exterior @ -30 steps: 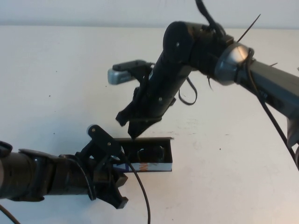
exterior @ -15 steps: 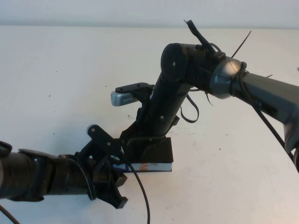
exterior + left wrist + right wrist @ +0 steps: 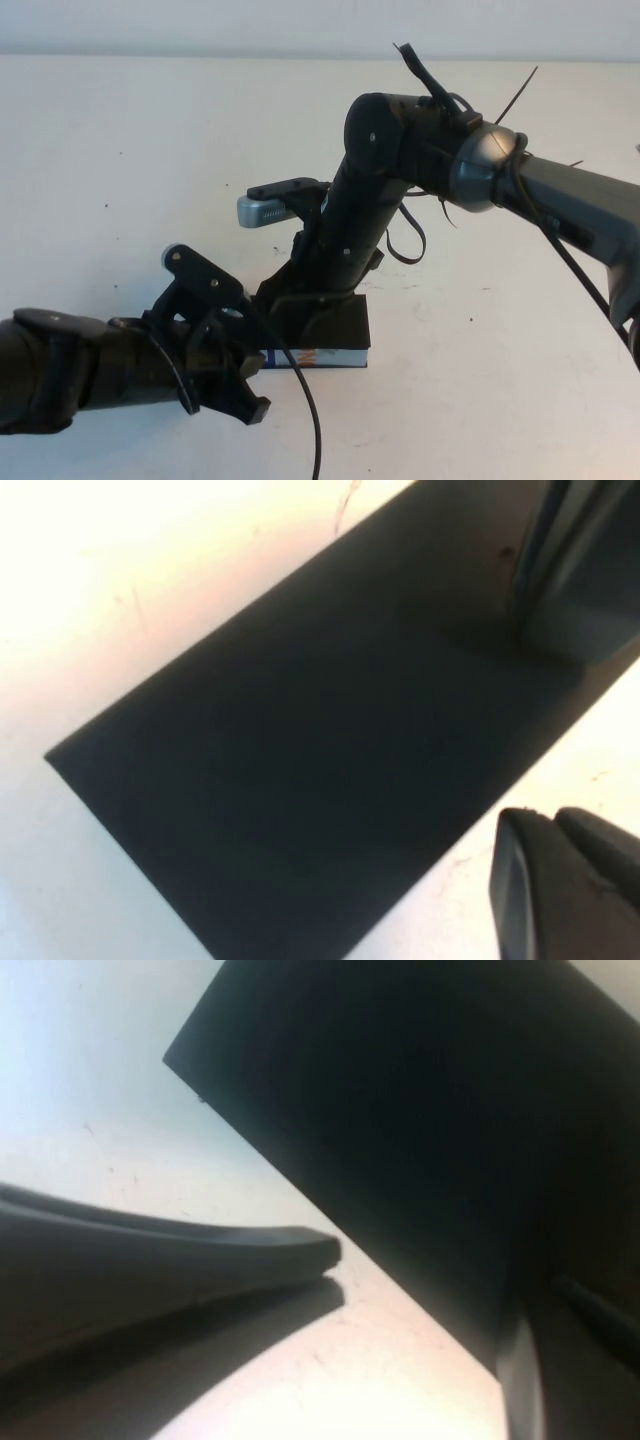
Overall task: Return glasses to glasses case
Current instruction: Close the glasses case
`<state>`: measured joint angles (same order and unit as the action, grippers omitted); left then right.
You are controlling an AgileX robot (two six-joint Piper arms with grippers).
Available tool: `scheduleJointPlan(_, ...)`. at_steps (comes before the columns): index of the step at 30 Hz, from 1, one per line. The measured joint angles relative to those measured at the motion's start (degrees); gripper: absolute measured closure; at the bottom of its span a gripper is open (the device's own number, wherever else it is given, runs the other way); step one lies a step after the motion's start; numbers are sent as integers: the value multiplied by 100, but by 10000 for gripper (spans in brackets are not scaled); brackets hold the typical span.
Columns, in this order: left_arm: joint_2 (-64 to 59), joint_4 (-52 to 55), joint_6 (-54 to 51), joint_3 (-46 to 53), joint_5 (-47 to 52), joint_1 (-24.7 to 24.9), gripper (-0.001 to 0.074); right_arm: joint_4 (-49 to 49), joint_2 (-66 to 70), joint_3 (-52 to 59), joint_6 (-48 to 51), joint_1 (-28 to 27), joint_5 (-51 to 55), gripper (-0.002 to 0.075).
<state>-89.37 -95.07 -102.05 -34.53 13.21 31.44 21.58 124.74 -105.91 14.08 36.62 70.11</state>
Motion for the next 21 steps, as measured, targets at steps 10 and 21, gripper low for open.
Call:
scheduleJointPlan(10,776,1221,1297,0,94,0,736,0,25,0,0,0,0,737)
scheduleJointPlan(21,2394,1265,1493,10,78,0,736,73,-403,0,-64,2,0,737)
